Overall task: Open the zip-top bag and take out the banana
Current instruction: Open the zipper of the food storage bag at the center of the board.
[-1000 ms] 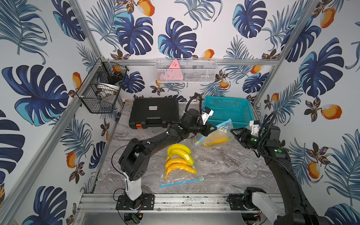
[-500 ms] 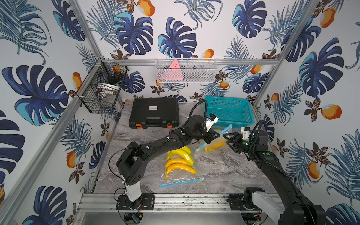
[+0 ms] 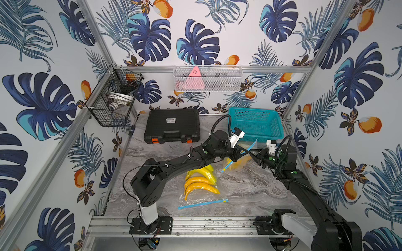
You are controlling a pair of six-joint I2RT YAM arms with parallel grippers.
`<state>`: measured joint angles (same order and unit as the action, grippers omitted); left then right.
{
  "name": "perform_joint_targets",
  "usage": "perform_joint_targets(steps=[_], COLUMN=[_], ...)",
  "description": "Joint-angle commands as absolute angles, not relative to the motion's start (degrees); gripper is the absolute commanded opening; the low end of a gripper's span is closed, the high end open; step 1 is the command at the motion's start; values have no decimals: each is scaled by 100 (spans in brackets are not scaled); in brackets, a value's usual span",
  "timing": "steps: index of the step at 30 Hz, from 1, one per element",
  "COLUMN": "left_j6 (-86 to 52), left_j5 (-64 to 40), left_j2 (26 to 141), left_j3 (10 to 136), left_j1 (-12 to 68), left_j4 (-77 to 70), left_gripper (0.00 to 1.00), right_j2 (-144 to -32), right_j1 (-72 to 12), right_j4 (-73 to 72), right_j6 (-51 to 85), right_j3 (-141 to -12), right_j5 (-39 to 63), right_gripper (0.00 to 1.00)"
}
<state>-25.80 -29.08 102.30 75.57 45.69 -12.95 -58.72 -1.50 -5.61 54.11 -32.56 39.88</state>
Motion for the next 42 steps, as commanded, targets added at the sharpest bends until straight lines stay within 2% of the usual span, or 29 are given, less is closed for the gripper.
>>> perform_joint_targets(steps=[1,2,4,7,11,13,17,20,26,35,42], left_j6=[-2547,-2369,-2018,-1578,-1531,-1402,-1382,-1746,-2327,-3656,-3561], left_j5=[-3127,-3170,-3117,-2919,-2964,-2964,-3290,-3696,-3834,-4464,-4507], left_j2=[10048,9974,9816,9564,9348,9346,9815,10059,10347,10522,10487], left_j3=[7537,7528,7548,7560,7600,7725,8006,7865,7600,7209,7067], left_j1=[4564,4565,4556,4449,4090,4029,4015,4010,3940,3962,4096], left_j4=[-1407,-1254,-827,-292,-201,-27,190,-292,-1050,-2637,-2435], left_gripper=[0,4,21,42,58,62,63,62,62,59,53], right_j2=[-5825,-5810,-5818,-5828,-5784,-5834,-5905,-5886,-5670,-5642,-5634], right_j1=[-149,-141,-87,96,531,688,721,729,747,773,870], right_j4=[-583,-454,38,582,755,662,578,587,397,416,142], right_j6=[4962,4761,4266,3677,3185,3033,2733,2602,2570,2479,2669], right_j3=[-3348,-3381,-3521,-3639,-3628,-3628,-3739,-3769,-3591,-3576,-3505], right_j5=[4065,4096,4242,4601,5111,5452,5957,6177,6373,6223,6204], right_gripper=[0,0,0,0,0,0,0,0,0,0,0])
